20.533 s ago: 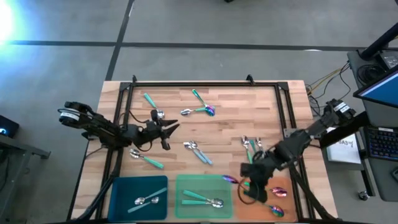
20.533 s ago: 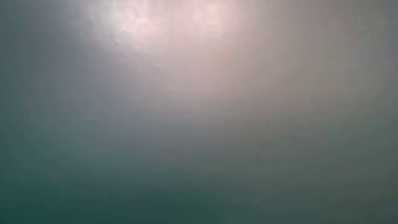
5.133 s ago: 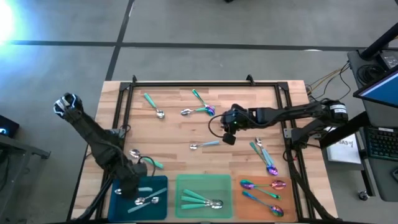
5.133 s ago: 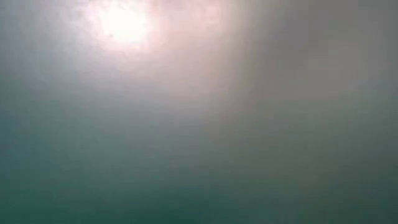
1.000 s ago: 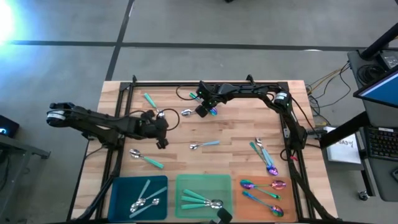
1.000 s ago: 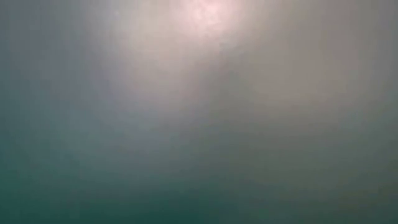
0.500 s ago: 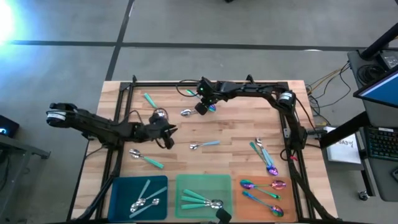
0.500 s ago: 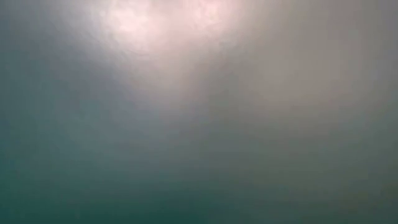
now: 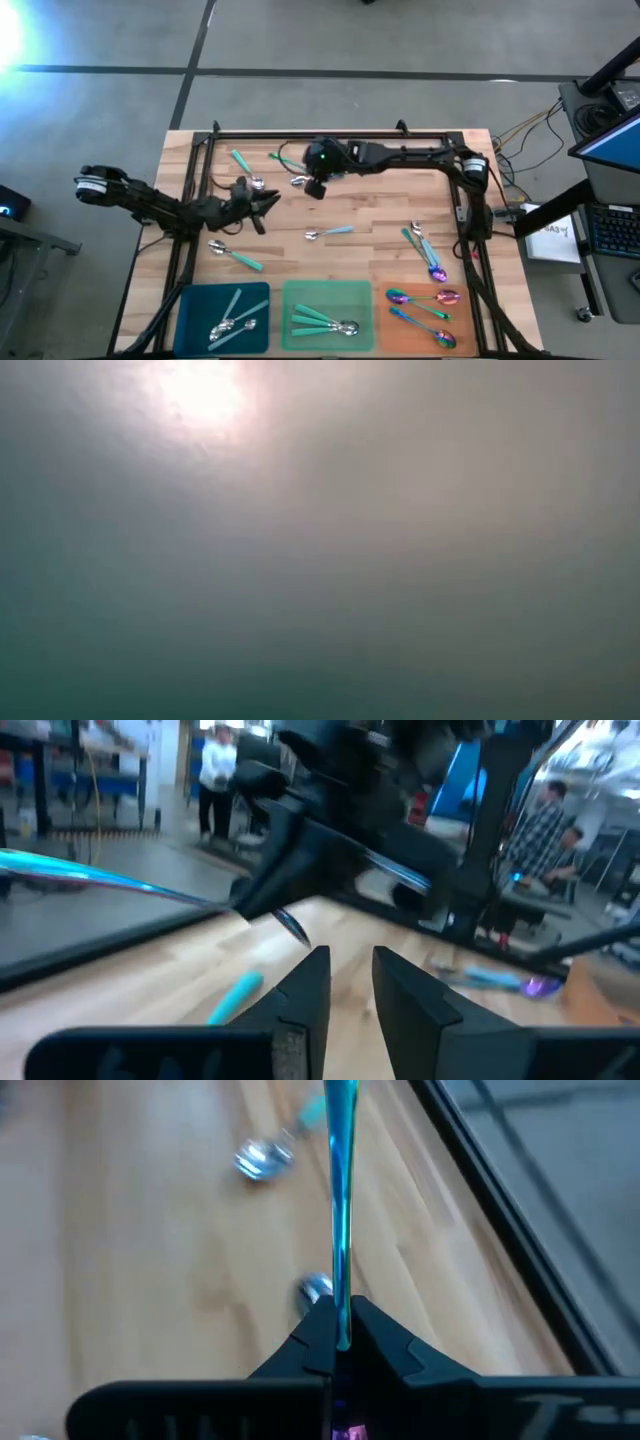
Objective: Sort silverware by color (type)
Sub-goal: Put the blue spoon into the orange bin
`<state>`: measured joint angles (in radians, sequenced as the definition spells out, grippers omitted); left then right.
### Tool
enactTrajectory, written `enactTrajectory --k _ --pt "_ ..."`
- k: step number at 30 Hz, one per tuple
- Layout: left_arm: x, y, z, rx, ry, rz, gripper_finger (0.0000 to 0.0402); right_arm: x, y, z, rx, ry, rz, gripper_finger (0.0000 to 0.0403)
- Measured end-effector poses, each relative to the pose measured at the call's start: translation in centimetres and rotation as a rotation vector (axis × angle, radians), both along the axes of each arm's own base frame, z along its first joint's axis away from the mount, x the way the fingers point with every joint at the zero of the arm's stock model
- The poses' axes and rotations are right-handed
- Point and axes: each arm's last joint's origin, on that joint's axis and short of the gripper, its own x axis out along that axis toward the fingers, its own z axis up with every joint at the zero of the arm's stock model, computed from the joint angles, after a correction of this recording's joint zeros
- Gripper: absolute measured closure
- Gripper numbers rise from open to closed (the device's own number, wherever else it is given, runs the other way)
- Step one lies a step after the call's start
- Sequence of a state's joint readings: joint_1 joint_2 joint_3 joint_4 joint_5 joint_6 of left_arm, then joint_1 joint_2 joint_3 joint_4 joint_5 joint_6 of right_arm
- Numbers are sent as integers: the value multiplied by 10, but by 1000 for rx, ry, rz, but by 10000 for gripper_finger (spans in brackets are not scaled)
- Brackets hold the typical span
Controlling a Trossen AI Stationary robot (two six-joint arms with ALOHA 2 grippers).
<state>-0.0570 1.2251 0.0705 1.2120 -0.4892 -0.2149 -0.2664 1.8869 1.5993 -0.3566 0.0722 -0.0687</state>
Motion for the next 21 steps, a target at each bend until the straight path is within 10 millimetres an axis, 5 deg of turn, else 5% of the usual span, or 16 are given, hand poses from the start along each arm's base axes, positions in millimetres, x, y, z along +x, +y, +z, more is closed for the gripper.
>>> enactTrajectory --k 12,21 --pt "-7 4 8 -20 -126 152 336 16 33 17 -146 -136 153 394" --pt "-5 4 11 -31 -144 157 283 18 43 21 -186 -154 200 394"
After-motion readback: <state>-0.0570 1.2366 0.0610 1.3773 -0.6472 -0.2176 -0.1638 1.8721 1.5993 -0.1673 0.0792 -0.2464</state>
